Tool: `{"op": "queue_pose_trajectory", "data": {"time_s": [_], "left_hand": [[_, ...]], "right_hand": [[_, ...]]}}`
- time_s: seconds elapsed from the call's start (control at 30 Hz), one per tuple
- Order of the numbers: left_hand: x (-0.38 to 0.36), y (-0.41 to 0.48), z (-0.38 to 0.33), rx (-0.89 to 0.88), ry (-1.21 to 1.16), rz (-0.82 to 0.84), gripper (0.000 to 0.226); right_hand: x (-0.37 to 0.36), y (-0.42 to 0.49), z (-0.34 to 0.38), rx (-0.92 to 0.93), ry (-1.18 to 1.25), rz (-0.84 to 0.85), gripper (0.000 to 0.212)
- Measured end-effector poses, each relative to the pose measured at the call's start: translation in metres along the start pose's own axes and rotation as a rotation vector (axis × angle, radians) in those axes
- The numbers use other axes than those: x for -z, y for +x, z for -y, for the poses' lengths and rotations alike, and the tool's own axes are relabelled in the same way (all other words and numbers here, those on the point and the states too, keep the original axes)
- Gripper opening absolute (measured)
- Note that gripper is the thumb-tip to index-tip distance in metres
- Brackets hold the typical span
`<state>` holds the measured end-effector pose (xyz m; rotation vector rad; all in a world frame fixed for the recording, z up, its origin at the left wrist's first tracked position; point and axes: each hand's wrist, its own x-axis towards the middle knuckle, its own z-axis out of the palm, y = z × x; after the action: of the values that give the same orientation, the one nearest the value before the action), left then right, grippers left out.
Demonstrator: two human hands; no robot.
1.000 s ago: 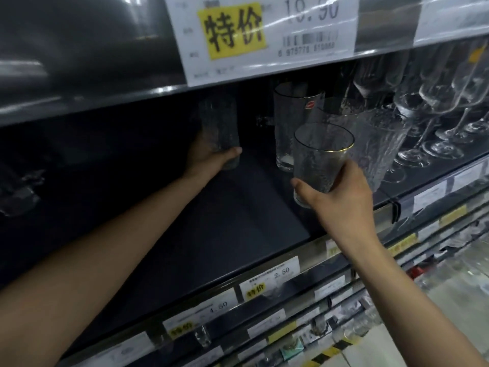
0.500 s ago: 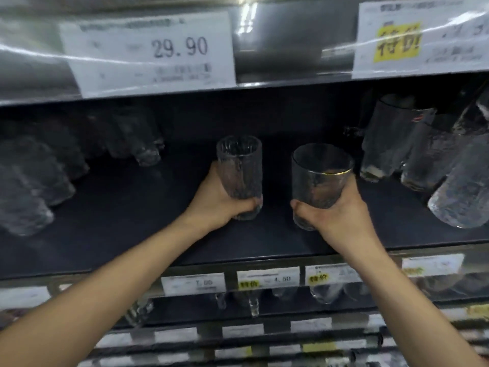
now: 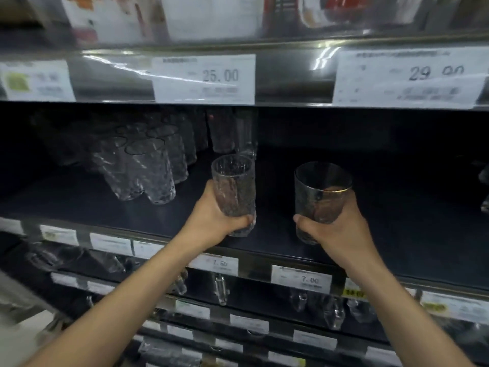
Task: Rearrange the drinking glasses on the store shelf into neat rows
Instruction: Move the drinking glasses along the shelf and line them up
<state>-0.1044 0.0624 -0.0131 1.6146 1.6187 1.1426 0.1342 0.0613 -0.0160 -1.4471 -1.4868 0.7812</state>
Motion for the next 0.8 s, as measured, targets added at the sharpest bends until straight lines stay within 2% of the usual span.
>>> {"op": "queue_pose_trajectory", "data": {"time_s": [0.4, 0.8], "left_hand": [[0.080, 0.008, 0.045, 0.015, -0.002, 0.048, 0.070], [0.088, 0.027, 0.065, -0.065, -0.054, 0.096, 0.070]], "right_hand": [[-0.099, -0.012, 0.047, -0.021, -0.010, -0.065, 0.061], [-0.118, -0.017, 0.051, -0.037, -0.003, -0.166, 0.069]]}}
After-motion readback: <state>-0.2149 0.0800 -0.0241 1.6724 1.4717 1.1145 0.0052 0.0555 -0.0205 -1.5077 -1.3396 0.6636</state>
